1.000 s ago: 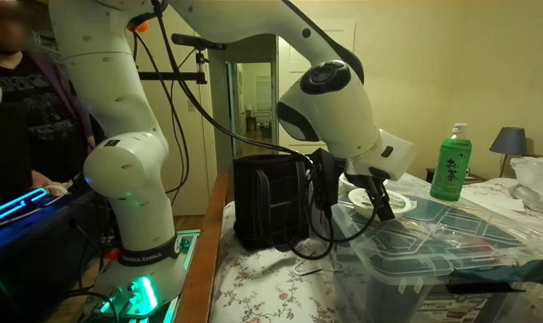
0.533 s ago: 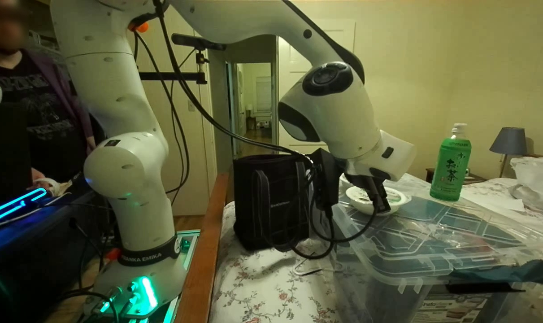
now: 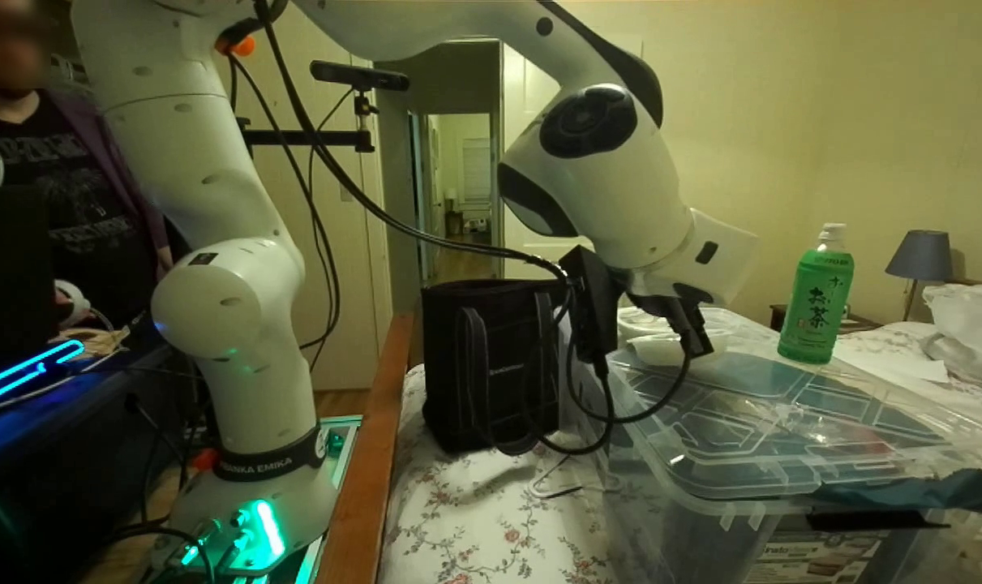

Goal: Put the white object and the bottle inside the bag

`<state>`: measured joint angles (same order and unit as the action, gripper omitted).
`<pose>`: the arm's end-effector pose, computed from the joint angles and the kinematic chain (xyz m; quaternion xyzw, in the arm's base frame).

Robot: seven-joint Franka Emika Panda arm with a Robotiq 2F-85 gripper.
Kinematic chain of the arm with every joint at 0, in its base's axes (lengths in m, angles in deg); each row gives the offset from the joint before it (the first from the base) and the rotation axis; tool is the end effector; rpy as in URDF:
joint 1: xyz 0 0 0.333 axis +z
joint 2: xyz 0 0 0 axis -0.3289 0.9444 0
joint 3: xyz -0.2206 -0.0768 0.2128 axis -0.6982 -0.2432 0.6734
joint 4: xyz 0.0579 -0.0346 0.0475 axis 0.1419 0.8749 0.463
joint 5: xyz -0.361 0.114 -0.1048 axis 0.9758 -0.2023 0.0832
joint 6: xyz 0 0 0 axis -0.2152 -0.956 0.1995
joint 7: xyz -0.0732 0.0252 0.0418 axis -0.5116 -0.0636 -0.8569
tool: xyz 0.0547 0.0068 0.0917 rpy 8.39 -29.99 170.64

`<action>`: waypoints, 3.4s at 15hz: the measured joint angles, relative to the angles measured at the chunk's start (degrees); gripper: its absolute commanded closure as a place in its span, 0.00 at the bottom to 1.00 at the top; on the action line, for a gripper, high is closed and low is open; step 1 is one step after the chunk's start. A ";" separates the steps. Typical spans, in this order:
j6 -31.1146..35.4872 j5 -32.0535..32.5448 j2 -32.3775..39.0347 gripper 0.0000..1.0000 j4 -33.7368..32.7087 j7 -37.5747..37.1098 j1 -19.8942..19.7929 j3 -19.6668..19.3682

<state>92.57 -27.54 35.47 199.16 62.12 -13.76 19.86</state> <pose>0.4448 -0.1245 0.3701 -0.9129 0.1214 -0.2910 0.2592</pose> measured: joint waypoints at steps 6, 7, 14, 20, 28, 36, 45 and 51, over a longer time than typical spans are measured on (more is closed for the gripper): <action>-2.50 -1.66 -11.09 0.96 1.92 9.47 0.42 1.01; -3.70 -1.62 -13.23 0.96 2.59 10.51 0.06 2.27; -8.18 0.92 -23.12 0.96 6.13 9.76 1.37 20.98; -10.34 8.03 -23.62 0.96 5.61 8.50 9.45 31.10; -12.90 21.16 -20.94 0.95 4.23 13.36 17.33 32.61; -10.80 26.15 -17.49 0.60 2.94 16.66 19.83 32.50; -2.42 31.33 -16.52 0.00 0.70 13.38 16.78 28.82; -2.07 36.45 -15.29 0.00 -3.45 9.10 8.30 15.67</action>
<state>90.50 8.91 20.18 195.70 71.22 -5.46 35.53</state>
